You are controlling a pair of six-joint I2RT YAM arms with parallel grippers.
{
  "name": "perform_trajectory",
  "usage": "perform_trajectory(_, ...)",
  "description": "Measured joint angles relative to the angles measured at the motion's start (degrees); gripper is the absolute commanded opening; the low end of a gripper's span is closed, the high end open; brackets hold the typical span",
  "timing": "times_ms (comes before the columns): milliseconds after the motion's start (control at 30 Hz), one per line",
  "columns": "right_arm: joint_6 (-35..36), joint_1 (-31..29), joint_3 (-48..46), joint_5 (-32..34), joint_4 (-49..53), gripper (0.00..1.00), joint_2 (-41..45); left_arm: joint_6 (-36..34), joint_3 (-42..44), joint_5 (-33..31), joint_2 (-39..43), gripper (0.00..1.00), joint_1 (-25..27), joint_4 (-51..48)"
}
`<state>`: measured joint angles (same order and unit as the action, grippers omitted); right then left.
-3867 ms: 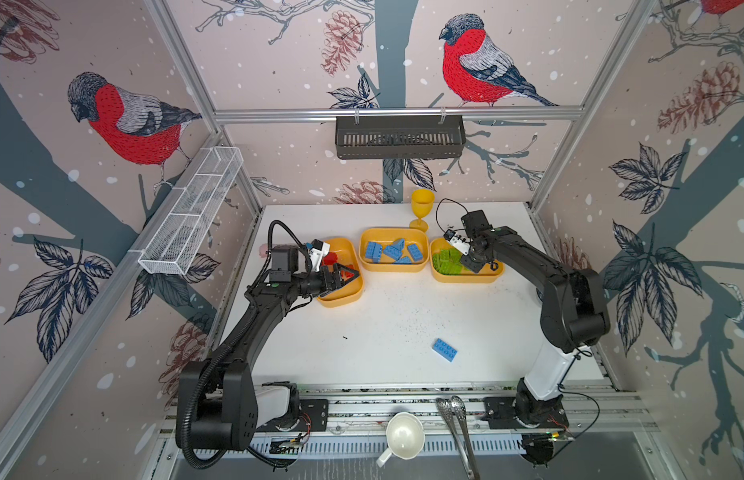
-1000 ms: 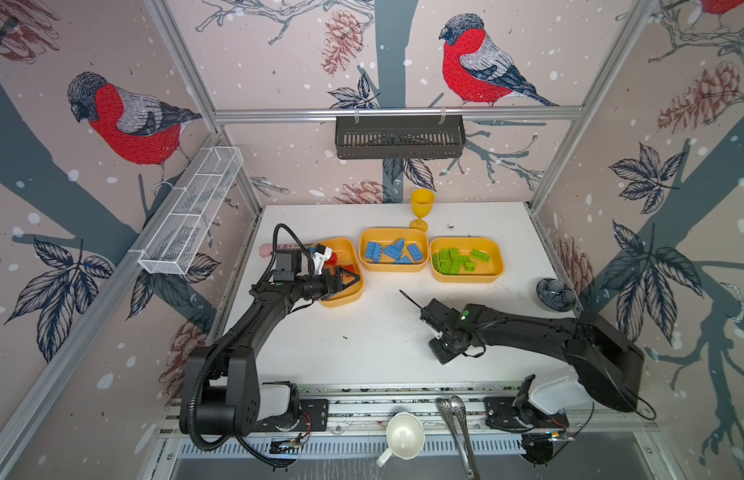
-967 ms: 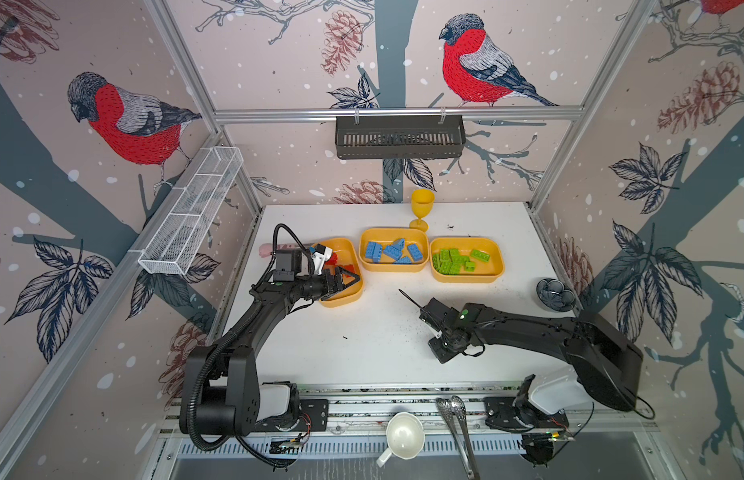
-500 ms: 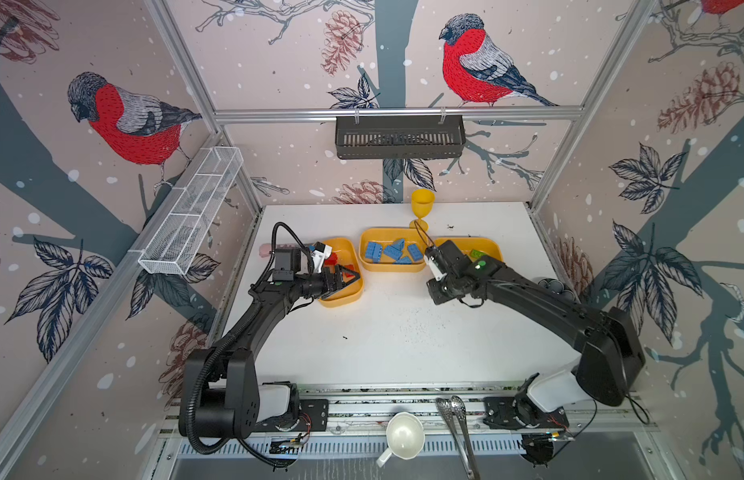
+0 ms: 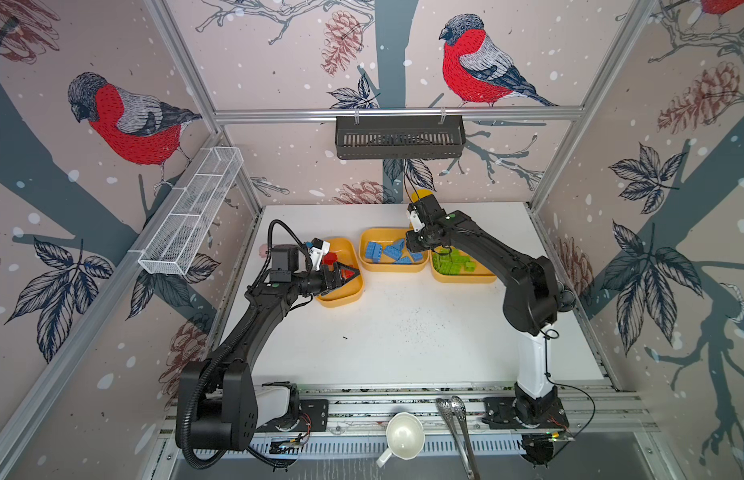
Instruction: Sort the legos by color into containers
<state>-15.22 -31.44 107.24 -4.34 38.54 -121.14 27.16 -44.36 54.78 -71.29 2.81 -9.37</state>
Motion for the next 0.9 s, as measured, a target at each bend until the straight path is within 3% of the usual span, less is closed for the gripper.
perform_trajectory(200, -3.1, 0.1, 3.9, -1.6, -0.7, 0.62, -5.8, 0.5, 0.6, -1.0, 0.7, 0.92, 0.0, 0.0)
perform_trajectory(367, -4.4, 1.1, 2.6, -2.0, -3.0, 0.69, -4.9, 0.4, 0.5, -1.7, 0.6, 0.92, -0.5, -0.3)
perform_trajectory(533, -4.3, 3.2, -5.8, -1.7, -5.3, 0.73, 3.9, -2.0, -2.4, -4.5, 0.3, 0.93, -4.2, -2.7)
perform_trajectory(700, -3.6, 7.7, -21.9, -1.0, -12.2, 0.81, 19.4, -6.1, -6.6, -15.8, 1.1, 0.95, -6.5, -8.0)
perform_trajectory(900, -1.8, 15.6, -44.3, 1.2, -23.2, 0.97, 38.9, -8.1, -3.5, -37.2, 5.1, 0.96, -7.2, -7.4)
